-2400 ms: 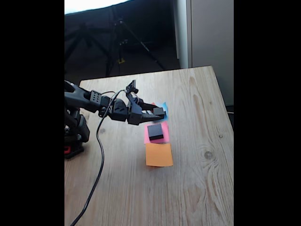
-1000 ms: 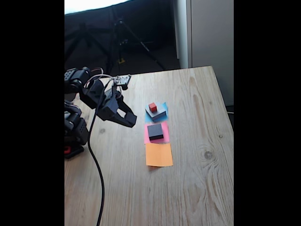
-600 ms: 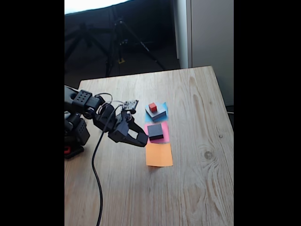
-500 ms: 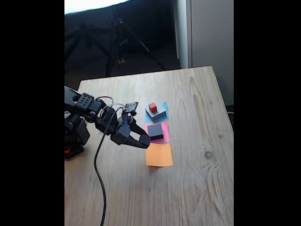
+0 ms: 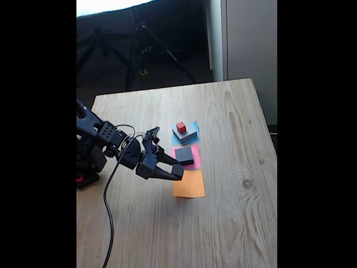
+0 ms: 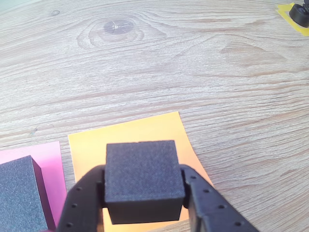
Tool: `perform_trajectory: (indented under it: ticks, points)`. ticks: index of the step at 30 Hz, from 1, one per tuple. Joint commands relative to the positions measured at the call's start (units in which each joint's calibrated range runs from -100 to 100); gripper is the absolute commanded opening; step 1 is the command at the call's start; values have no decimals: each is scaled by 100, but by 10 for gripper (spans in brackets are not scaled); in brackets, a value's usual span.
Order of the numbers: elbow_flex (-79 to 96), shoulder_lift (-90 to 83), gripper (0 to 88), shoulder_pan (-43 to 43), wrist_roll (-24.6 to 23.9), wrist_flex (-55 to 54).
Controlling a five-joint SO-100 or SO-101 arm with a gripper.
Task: Tower of hanoi
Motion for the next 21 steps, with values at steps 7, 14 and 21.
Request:
perform_trajectory:
  ticks: [7,14,21]
  points:
    - [8,911,32,-102,87,-1387]
    - [-102,2168,32,-110,87,-3022]
    - [-456,3304,32,-43,87,-4188]
